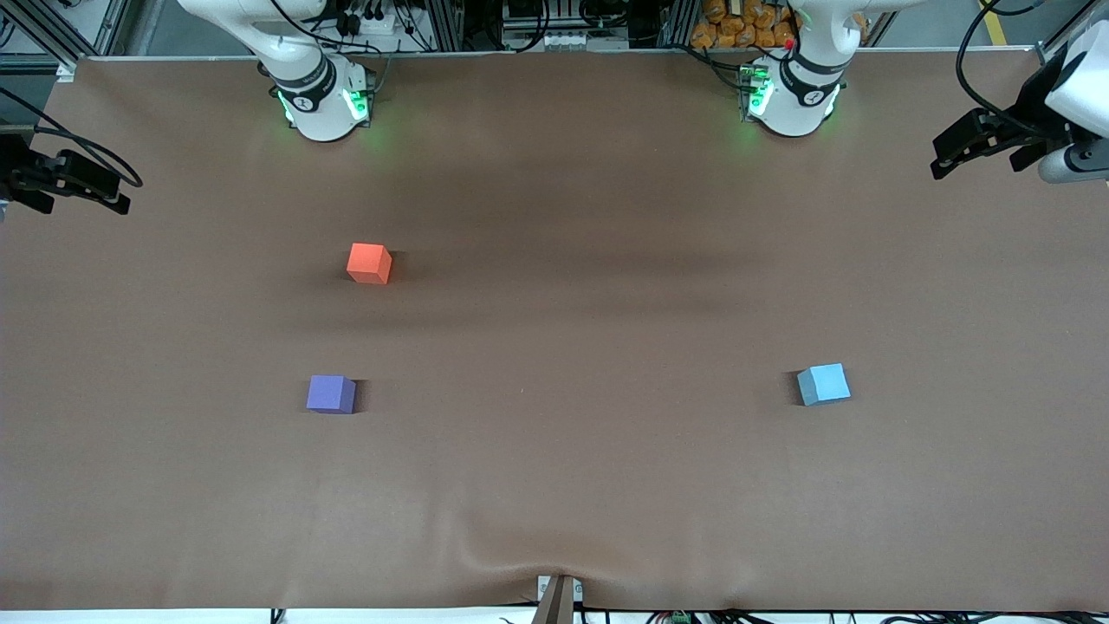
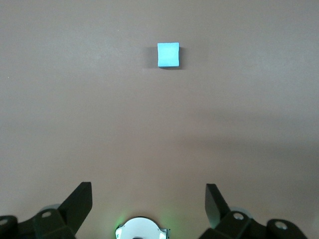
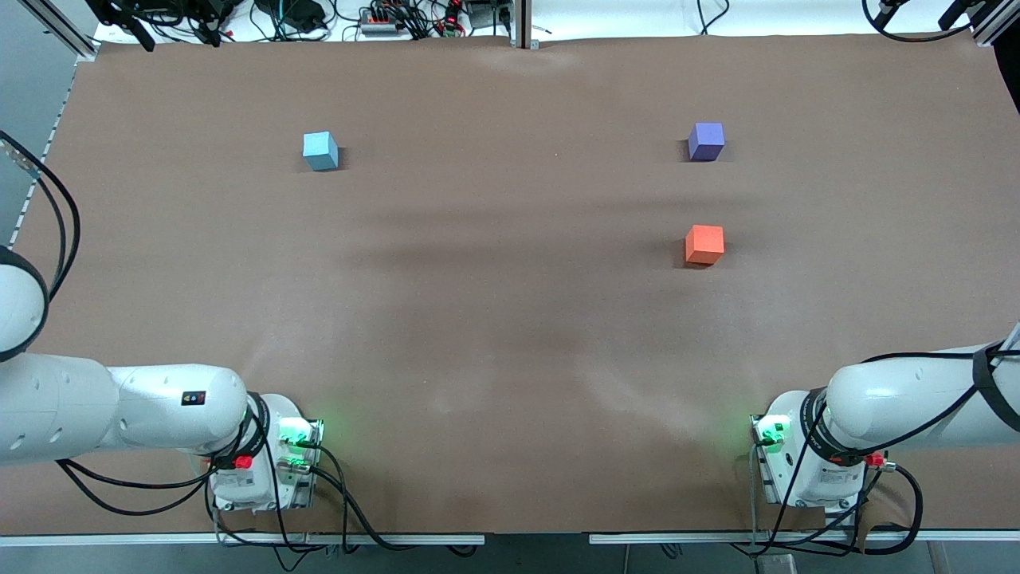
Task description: Place blue block between orange and purple blocks
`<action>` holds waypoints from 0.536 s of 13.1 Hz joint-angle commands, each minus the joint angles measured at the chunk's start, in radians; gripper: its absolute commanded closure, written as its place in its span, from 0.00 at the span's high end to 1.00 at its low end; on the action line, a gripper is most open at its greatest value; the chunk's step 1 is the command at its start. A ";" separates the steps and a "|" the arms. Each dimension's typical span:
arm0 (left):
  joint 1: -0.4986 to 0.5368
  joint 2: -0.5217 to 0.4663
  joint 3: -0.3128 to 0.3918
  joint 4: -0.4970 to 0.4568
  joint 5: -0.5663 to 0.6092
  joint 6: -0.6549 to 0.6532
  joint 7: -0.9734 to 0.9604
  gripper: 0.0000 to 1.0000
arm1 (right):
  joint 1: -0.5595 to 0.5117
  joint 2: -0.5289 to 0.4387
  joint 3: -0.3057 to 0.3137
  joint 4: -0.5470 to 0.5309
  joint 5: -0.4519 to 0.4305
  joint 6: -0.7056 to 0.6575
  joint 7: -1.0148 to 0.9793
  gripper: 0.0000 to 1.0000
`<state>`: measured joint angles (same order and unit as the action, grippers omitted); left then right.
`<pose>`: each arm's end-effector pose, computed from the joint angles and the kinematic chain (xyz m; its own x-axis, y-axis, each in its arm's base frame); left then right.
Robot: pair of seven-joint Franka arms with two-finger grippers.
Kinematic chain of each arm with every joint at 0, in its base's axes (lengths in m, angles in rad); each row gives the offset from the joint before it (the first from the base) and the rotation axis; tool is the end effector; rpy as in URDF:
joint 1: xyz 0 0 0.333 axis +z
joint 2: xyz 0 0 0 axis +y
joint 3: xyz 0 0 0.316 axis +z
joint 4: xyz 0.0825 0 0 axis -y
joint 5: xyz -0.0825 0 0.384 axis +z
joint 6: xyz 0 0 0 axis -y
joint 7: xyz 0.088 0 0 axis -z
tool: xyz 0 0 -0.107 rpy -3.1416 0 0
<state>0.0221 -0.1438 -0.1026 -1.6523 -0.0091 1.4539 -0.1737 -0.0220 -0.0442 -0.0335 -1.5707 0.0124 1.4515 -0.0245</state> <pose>0.4947 -0.0451 0.6517 0.9941 0.0940 -0.0535 0.0933 -0.9955 -0.0151 0.5274 -0.0283 0.6385 0.9968 -0.0292 -0.0746 -0.0305 -0.9994 -0.0157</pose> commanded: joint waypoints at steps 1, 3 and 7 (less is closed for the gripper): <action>-0.004 0.004 0.012 0.011 -0.015 -0.001 0.000 1.00 | -0.010 -0.009 0.007 -0.011 -0.006 0.001 0.012 1.00; -0.001 0.022 0.012 0.032 -0.015 -0.001 0.002 1.00 | -0.010 -0.008 0.009 -0.009 -0.006 0.003 0.012 1.00; -0.005 0.079 0.007 0.074 -0.034 -0.001 0.017 1.00 | -0.009 -0.008 0.009 -0.009 -0.006 0.004 0.014 1.00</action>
<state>0.0200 -0.0994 -0.0976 -1.6203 -0.0138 1.4589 -0.1719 -0.0220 -0.0439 -0.0335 -1.5713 0.0124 1.4515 -0.0243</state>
